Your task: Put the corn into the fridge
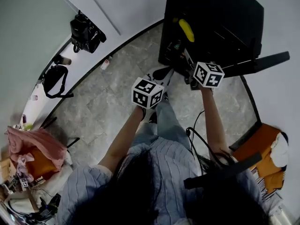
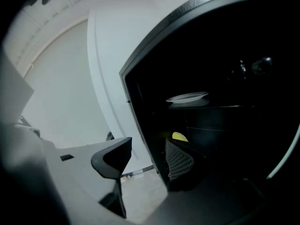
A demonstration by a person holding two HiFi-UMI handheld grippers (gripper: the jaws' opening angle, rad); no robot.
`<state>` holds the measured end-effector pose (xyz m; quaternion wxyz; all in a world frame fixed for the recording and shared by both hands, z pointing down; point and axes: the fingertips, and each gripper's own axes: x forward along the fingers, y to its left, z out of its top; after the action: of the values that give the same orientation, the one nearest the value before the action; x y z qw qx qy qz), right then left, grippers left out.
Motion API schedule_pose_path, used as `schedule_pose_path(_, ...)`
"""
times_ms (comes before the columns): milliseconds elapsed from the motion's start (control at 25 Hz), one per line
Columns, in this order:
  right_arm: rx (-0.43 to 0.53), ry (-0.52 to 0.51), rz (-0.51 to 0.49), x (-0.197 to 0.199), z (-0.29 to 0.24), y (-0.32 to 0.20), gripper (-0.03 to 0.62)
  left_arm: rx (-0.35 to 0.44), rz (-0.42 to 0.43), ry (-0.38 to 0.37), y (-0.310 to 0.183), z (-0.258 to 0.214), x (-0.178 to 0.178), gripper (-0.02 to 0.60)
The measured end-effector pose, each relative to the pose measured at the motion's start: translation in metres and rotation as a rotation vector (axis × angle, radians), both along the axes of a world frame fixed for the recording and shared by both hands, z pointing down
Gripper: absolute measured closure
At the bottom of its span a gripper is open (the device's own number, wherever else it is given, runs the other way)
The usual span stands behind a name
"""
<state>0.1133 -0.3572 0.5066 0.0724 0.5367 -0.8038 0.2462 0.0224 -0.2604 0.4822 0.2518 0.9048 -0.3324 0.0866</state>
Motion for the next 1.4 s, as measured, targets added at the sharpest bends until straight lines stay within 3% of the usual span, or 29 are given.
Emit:
schedule_pose_path(640, 0.026, -0.063, -0.013, -0.041, -0.038, 0.13, 0.397, 0.031, 0.02, 0.021, 0.077, -0.027, -0.033, 0.574)
schedule_pose_path(920, 0.039, -0.087, -0.015, -0.058, -0.052, 0.188, 0.445, 0.062, -0.003, 0.069, 0.109, -0.051, -0.048, 0.574)
schedule_pose_path(1400, 0.004, -0.048, 0.025, -0.06, -0.05, 0.26, 0.488, -0.011, 0.05, 0.096, 0.159, -0.034, -0.046, 0.574)
